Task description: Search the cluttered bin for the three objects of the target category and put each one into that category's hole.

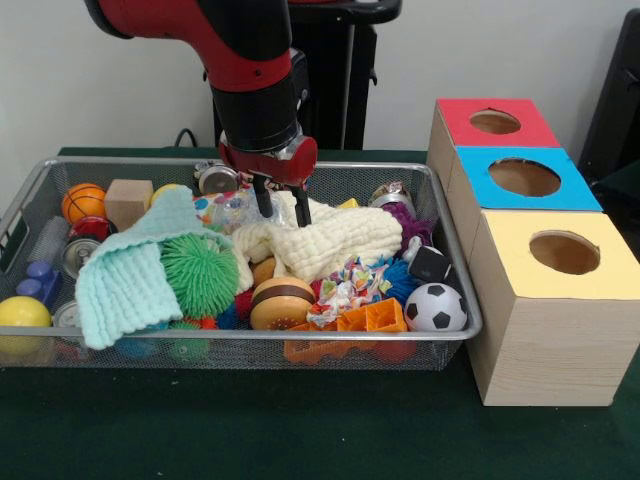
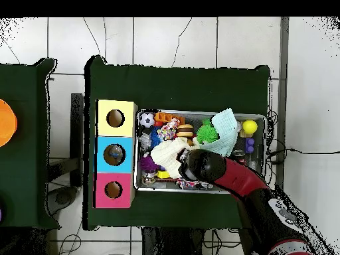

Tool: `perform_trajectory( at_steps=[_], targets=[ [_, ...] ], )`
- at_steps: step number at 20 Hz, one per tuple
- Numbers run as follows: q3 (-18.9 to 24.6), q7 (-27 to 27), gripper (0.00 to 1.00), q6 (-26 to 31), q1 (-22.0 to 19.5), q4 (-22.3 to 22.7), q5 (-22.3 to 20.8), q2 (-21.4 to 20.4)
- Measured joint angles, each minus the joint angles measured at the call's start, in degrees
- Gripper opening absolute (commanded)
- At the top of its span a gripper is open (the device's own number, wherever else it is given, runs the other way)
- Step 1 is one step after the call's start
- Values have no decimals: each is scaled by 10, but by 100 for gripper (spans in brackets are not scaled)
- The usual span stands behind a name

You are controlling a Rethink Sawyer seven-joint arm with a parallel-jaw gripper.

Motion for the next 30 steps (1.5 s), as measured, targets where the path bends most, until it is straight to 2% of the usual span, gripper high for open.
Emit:
perform_trajectory(
  at_steps=[9,14,24,30],
  targets=[
    [-2,0,100,2,3,0,0,-5],
    [-2,0,100,21,-1,1,0,-18],
    [-2,0,100,82,-31,3,-1,-74],
    [-2,0,100,82,-39,3,-2,-75]
  ],
)
